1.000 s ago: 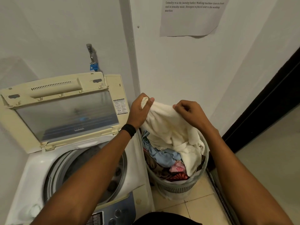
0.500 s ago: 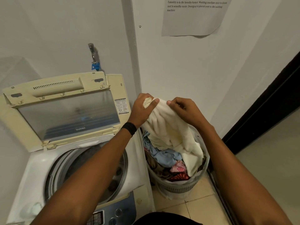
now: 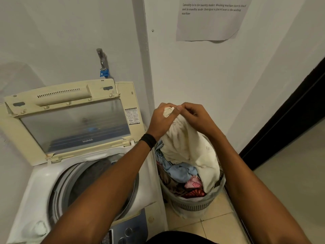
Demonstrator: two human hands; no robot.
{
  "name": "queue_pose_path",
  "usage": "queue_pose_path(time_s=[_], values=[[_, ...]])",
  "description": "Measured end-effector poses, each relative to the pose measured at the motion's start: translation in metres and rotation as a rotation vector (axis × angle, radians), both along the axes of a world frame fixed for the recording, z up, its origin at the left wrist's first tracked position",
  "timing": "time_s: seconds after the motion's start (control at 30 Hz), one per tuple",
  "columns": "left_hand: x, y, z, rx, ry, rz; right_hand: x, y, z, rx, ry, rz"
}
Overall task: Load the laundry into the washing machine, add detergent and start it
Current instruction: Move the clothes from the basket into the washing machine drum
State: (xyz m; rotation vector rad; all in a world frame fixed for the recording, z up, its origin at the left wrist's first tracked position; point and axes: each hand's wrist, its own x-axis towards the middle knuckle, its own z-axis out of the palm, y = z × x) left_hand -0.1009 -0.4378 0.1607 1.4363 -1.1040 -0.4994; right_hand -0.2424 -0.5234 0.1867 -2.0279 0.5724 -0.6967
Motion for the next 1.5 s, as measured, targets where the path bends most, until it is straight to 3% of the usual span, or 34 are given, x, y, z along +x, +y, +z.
queue_pose_path(time_s=[0.3,0.47,0.6,0.8,0.87,0.97,1.17,1.23,1.37,1.43,1.5], values=[[0.028,0.011,0.0,-0.001,0.03,0.103,-0.037,-0.011,0.001,0.067,0.236,-0.044],[0.023,0.012,0.001,-0.007,0.069,0.045,-0.033,-0.011,0.017,0.06,0.015,-0.096],[0.007,0.009,0.002,0.043,0.097,-0.105,-0.013,0.001,0.018,0.034,-0.02,-0.016],[0.005,0.007,0.013,0.013,0.178,0.035,-0.008,0.008,0.009,0.318,-0.288,-0.096],[0.004,0.006,0.021,-0.018,0.241,0.04,-0.008,0.007,-0.004,0.291,-0.212,-0.089],[-0.002,0.002,0.035,-0.059,0.339,0.044,-0.003,0.015,-0.025,0.232,-0.026,0.098],[0.0,-0.008,0.057,-0.112,0.497,0.059,0.016,0.029,-0.084,0.158,0.081,-0.03],[0.007,-0.007,0.066,-0.156,0.457,0.123,0.011,0.031,-0.103,0.148,0.205,-0.08],[0.036,0.005,0.068,-0.222,0.333,0.295,-0.013,0.014,-0.113,0.173,0.423,0.035],[0.051,0.013,0.062,-0.196,0.172,0.354,-0.024,0.002,-0.103,0.196,0.438,0.023],[0.06,0.022,0.053,-0.146,0.026,0.376,-0.026,-0.005,-0.082,0.259,0.306,-0.022]])
